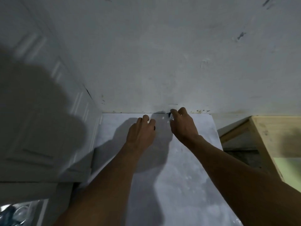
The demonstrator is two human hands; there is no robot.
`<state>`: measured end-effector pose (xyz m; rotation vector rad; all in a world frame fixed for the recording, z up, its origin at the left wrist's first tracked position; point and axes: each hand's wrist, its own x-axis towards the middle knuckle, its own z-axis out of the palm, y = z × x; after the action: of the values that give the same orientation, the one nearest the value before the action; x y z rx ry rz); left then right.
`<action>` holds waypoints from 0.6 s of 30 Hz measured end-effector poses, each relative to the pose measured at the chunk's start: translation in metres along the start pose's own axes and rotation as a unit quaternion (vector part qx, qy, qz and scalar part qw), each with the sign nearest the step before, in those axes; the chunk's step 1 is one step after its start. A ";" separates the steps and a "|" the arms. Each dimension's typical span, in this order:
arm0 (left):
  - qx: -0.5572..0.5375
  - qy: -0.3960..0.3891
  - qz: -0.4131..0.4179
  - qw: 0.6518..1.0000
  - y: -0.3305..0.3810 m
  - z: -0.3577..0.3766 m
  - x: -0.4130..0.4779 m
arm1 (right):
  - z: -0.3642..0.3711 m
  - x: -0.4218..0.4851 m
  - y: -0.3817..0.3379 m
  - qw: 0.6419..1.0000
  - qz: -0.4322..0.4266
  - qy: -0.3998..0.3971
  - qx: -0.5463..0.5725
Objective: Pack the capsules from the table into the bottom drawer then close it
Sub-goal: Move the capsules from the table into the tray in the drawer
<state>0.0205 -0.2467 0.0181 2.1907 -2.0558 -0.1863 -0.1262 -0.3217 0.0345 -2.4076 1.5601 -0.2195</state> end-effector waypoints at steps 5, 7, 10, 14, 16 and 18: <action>-0.026 -0.028 -0.004 0.999 -0.011 0.020 0.015 | 0.024 0.021 0.004 1.000 0.020 -0.018 0.001; -0.033 -0.027 0.000 0.999 -0.014 0.026 0.022 | 0.029 0.025 0.006 1.000 0.018 -0.021 0.002; -0.056 -0.031 0.011 0.998 -0.018 0.035 0.029 | 0.035 0.030 0.009 1.000 0.019 -0.013 0.007; -0.077 -0.045 -0.006 0.996 -0.014 0.035 0.034 | 0.041 0.032 0.015 1.000 0.003 -0.001 0.019; -0.093 -0.036 -0.014 0.995 -0.011 0.029 0.032 | 0.040 0.029 0.015 1.000 -0.002 -0.003 0.029; -0.093 -0.014 0.012 0.996 -0.011 0.026 0.028 | 0.037 0.023 0.014 0.999 0.001 -0.007 0.041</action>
<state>0.0280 -0.2738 -0.0090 2.0642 -1.9892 -0.3899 -0.1192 -0.3430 -0.0050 -2.3412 1.5166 -0.2613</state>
